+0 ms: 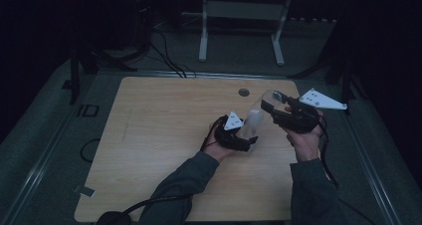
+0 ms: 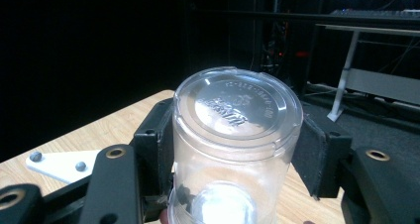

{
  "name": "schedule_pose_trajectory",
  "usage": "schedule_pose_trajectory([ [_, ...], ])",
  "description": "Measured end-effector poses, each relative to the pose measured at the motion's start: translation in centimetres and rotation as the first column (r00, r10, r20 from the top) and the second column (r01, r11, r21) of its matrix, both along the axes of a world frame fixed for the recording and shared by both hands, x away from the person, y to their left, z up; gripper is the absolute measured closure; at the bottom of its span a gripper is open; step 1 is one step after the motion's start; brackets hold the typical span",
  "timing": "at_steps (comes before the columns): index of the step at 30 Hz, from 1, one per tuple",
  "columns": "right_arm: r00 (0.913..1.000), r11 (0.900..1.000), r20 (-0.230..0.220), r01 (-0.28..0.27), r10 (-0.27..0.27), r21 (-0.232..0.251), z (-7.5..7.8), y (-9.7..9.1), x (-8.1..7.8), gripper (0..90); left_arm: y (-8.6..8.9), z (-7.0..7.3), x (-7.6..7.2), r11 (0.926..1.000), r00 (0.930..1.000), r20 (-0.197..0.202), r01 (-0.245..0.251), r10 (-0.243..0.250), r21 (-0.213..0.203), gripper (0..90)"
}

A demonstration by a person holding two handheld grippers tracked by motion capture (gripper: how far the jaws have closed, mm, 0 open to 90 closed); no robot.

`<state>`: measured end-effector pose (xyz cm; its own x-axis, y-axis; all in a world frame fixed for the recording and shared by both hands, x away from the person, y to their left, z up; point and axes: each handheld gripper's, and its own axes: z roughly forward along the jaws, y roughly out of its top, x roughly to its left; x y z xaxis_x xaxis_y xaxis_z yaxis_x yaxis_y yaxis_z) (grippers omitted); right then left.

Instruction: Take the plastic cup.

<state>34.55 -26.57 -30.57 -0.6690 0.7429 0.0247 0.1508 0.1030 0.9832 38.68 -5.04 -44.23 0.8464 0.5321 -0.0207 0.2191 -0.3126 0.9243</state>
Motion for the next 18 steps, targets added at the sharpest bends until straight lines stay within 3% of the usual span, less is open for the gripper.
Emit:
schedule_pose_trajectory([
  [18,0.9974,0.9972,-0.005,0.072,-0.072,-0.019,-0.1,-2.2,-2.7,40.6,2.9,1.8,-2.0,0.9997,0.9988,0.046,0.017,-0.016,-0.017,16.0],
])
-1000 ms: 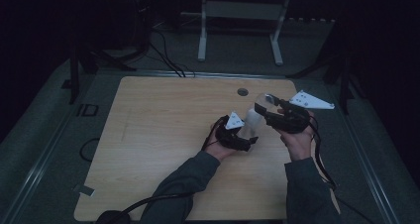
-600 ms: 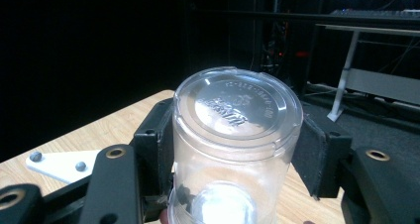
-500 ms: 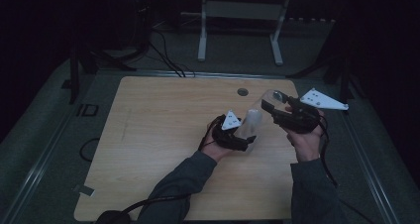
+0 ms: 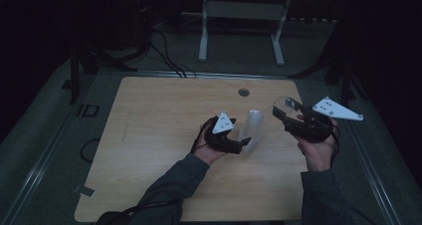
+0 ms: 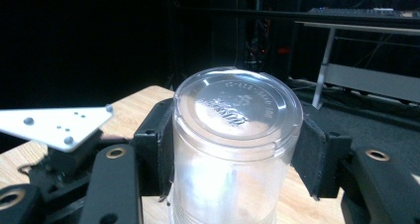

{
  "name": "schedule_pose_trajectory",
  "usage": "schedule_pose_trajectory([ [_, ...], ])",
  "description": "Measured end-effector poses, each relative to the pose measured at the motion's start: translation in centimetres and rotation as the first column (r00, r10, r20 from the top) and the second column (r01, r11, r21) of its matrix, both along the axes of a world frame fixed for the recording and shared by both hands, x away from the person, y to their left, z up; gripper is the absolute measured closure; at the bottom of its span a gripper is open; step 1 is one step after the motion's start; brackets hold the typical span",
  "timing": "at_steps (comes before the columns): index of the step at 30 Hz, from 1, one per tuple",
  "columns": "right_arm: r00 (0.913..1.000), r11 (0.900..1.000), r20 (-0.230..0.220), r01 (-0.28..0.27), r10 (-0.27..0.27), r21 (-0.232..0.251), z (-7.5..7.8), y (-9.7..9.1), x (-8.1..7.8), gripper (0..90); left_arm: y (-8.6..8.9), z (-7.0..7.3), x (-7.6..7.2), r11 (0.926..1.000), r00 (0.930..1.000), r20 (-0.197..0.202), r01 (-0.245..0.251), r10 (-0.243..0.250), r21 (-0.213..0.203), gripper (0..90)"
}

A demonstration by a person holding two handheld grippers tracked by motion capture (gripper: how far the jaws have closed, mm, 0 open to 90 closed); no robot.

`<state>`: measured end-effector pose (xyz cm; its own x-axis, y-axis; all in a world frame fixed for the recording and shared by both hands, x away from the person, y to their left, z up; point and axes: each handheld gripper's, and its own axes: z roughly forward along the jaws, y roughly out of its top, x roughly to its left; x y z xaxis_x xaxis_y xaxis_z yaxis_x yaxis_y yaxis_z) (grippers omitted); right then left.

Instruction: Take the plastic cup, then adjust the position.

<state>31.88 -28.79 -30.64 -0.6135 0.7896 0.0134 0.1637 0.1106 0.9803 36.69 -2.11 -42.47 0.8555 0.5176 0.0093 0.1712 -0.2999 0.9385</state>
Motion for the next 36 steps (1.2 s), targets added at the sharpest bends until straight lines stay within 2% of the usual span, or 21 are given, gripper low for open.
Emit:
schedule_pose_trajectory([
  [4,0.9996,0.9990,-0.005,0.027,-0.027,-0.035,-0.5,-0.3,-0.7,40.5,0.3,0.4,-0.4,0.9998,0.9998,0.007,0.017,-0.017,-0.008,16.0],
  [13,0.9984,0.9989,-0.034,0.044,-0.044,-0.017,-2.1,-0.9,-1.9,40.4,0.9,1.7,-1.3,0.9983,0.9987,0.026,0.045,-0.044,-0.036,16.2],
  [24,0.9949,0.9988,-0.088,0.049,-0.049,-0.002,-4.5,-0.7,-2.2,40.4,1.7,3.0,-2.2,0.9963,0.9960,0.061,0.068,-0.065,-0.052,16.1],
  [36,0.9932,0.9981,-0.104,0.056,-0.054,0.024,-5.5,-0.6,-2.2,40.5,1.5,2.8,-2.3,0.9962,0.9964,0.044,0.075,-0.073,-0.046,15.7],
])
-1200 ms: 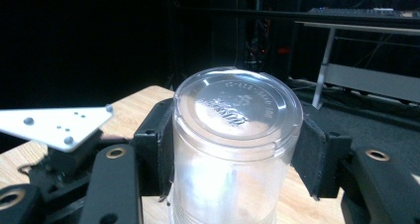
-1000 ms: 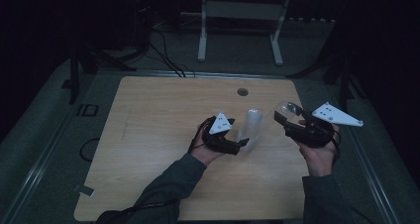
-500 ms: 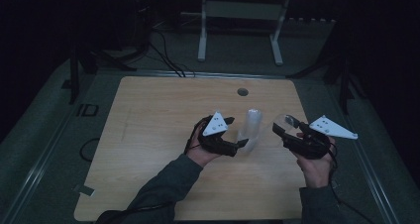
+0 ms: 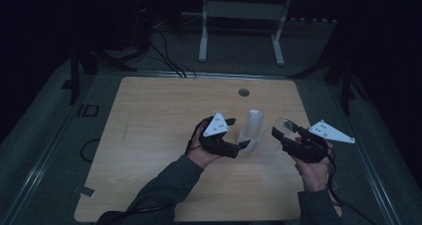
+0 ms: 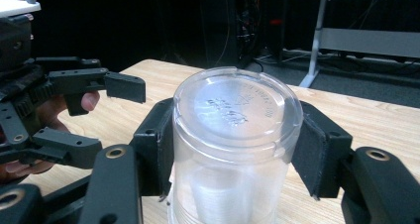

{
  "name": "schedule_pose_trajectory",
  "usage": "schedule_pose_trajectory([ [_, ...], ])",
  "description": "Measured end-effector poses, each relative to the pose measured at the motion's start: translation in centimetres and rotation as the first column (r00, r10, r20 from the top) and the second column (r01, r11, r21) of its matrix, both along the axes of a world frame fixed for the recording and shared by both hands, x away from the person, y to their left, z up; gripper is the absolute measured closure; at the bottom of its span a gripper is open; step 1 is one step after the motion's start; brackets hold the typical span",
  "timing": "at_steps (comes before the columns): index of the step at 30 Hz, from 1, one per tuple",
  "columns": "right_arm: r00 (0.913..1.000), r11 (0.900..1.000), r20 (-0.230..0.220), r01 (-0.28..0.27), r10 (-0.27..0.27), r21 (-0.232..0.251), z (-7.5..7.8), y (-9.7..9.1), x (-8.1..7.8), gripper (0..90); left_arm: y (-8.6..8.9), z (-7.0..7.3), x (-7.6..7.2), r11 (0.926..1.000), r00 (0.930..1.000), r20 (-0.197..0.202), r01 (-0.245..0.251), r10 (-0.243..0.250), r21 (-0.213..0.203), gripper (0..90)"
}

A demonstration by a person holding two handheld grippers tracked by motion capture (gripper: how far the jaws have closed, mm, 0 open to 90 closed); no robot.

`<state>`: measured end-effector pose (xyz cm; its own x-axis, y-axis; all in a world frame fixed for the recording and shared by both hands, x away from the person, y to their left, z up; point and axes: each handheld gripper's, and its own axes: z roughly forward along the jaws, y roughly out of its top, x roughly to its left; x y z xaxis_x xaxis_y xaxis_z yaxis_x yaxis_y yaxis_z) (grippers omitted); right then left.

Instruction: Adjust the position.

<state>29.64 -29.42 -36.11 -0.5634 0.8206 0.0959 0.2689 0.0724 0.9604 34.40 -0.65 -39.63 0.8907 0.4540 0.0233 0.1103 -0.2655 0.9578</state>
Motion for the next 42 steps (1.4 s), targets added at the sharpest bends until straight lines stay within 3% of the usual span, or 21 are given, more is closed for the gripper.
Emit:
schedule_pose_trajectory([
  [9,0.9999,0.9987,-0.011,0.009,-0.008,0.050,-0.7,0.2,0.0,40.5,-0.5,-0.2,-0.3,0.9998,0.9998,-0.011,0.018,-0.018,0.005,15.2],
  [12,0.9997,0.9961,-0.020,0.014,-0.012,0.088,-1.2,0.4,0.0,40.6,-0.8,-0.4,-0.5,0.9993,0.9990,-0.025,0.036,-0.036,0.010,15.2],
  [24,0.9991,0.9907,-0.037,-0.014,0.019,0.136,-1.9,1.0,-0.1,40.8,-2.3,-0.6,-0.9,0.9966,0.9972,-0.022,0.072,-0.071,0.039,15.1],
  [29,0.9985,0.9887,-0.045,-0.024,0.030,0.148,-2.0,1.3,-0.1,40.8,-2.9,-0.5,-0.9,0.9937,0.9943,-0.017,0.106,-0.105,0.038,13.7],
  [39,0.9963,0.9788,-0.063,-0.044,0.058,0.200,-2.3,1.4,-0.1,40.8,-3.6,-0.6,-0.8,0.9937,0.9940,-0.012,0.109,-0.109,0.024,14.6],
  [42,0.9952,0.9729,-0.067,-0.054,0.070,0.225,-2.3,1.5,0.0,40.8,-3.7,-0.8,-0.7,0.9940,0.9939,-0.008,0.110,-0.110,0.000,14.8],
])
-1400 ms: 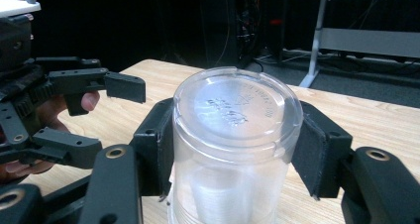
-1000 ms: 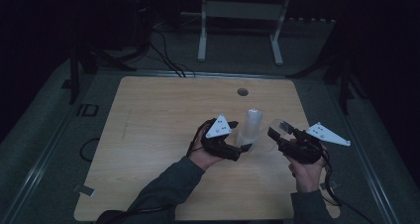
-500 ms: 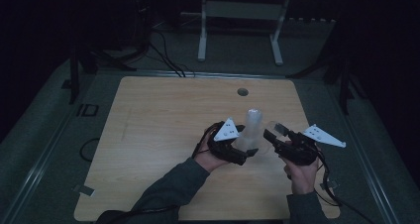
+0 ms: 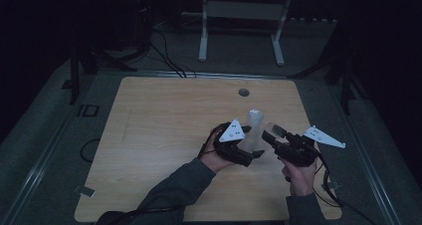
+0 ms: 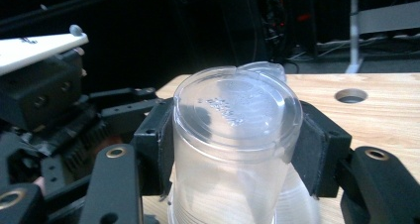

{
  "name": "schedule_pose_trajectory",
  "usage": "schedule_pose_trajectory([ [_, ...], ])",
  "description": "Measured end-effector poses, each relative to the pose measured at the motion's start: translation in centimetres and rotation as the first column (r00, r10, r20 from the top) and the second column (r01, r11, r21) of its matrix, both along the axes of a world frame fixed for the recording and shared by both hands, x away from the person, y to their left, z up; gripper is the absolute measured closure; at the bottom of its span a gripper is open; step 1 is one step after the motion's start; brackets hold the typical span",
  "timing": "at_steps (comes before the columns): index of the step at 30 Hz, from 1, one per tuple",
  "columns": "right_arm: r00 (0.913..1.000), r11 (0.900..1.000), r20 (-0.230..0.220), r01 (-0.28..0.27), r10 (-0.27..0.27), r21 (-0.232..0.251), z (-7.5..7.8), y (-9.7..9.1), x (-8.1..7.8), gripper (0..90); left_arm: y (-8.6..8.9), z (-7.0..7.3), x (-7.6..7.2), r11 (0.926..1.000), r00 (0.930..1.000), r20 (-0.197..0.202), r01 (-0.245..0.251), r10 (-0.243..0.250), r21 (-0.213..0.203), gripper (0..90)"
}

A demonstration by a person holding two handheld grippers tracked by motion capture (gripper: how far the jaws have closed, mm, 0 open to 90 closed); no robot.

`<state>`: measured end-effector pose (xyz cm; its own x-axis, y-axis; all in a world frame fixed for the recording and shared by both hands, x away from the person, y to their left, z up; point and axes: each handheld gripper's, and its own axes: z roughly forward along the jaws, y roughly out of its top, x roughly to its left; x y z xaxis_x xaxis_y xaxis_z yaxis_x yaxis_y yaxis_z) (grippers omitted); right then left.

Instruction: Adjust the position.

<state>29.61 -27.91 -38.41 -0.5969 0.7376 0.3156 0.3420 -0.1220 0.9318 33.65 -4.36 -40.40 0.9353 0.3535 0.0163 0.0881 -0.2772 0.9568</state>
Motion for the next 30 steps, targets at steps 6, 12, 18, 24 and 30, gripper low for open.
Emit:
schedule_pose_trajectory([
  [6,0.9997,0.9982,-0.009,-0.023,0.024,0.056,0.05,0.04,0.15,40.9,-0.05,-0.07,0.03,0.9992,1.0000,0.003,0.006,-0.006,-0.040,15.8],
  [12,0.9991,0.9946,-0.016,-0.038,0.040,0.097,0.11,0.03,0.29,40.9,-0.18,-0.32,0.07,0.9984,1.0000,0.003,0.007,-0.006,-0.057,16.6],
  [18,0.9983,0.9911,-0.019,-0.052,0.055,0.123,0.18,-0.02,0.36,41.0,-0.15,-0.58,0.18,0.9976,1.0000,-0.003,0.002,-0.002,-0.069,19.3],
  [24,0.9972,0.9878,-0.022,-0.067,0.071,0.141,0.16,0.06,0.38,41.0,-0.11,-0.65,0.33,0.9982,0.9999,0.003,-0.010,0.010,-0.060,20.7],
  [30,0.9958,0.9822,-0.024,-0.084,0.089,0.168,0.25,0.03,0.42,41.1,-0.24,-0.66,0.28,0.9983,0.9999,-0.001,-0.015,0.015,-0.056,21.0],
])
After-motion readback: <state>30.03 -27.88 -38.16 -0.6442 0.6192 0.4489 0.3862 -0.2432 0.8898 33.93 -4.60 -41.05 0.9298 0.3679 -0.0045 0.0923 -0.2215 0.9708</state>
